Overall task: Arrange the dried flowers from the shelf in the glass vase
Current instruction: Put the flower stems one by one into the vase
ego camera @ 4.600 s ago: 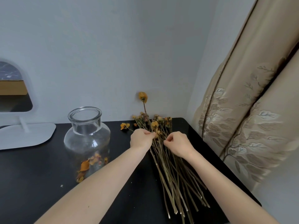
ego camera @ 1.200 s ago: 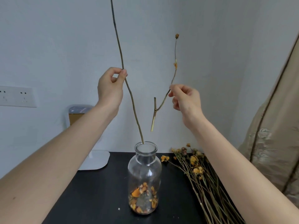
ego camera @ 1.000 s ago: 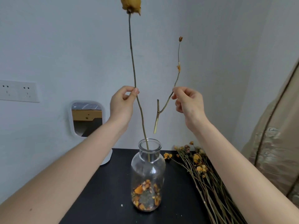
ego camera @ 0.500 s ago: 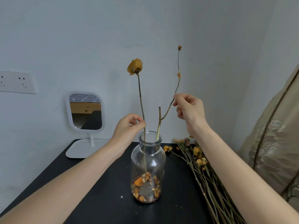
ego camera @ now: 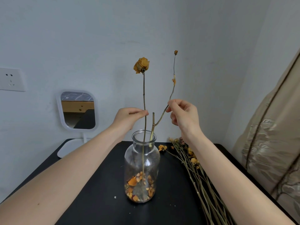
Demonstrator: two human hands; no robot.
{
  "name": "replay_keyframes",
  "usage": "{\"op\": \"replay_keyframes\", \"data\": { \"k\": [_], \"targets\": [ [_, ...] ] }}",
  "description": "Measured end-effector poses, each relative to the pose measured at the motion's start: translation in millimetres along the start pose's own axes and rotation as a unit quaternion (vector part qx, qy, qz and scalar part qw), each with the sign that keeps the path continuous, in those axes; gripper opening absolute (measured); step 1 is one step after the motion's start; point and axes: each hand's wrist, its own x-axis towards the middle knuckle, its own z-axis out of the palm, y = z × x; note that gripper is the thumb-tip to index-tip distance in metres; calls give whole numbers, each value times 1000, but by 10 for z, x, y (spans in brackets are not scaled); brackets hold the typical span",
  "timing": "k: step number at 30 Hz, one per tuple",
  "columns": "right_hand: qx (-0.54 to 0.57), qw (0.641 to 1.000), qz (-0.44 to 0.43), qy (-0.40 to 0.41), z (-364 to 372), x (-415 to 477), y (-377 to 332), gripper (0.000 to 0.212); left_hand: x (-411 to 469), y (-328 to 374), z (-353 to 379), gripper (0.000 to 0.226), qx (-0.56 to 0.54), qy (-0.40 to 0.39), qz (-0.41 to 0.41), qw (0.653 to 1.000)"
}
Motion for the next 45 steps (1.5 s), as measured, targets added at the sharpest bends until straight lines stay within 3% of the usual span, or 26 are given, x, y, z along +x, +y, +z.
{"op": "replay_keyframes", "data": {
  "k": [7,11,13,15,17,21,25,30,39,45],
  "targets": [
    [-17,1000,6,-23,28,-88,50,12,-105,-191,-74,20,0,-15,19,1000],
    [-62,995,29,-68,20,-179,127,14,-256,-496,-209,60,3,-144,0,990],
    [-78,993,35,-86,13,-208,157,13,-321,-636,-232,65,26,-205,-11,978],
    [-94,989,45,-102,16,-238,219,13,-357,-738,-201,56,43,-226,-22,973],
    [-138,982,46,-121,15,-254,259,13,-367,-774,-163,48,40,-215,-17,976],
    [-211,964,47,-153,21,-274,346,15,-370,-798,-76,54,32,-174,-9,984],
    [-223,963,51,-144,11,-255,343,15,-414,-794,-10,40,30,-159,2,987],
    [-218,966,28,-135,30,-210,257,19,-448,-817,42,44,19,-127,3,992],
    [-104,984,36,-143,-64,-226,219,14,-547,-851,245,41,23,-44,20,999],
    [-190,967,48,-162,-114,-232,288,17,-584,-852,302,39,21,-15,32,999]
  ]
}}
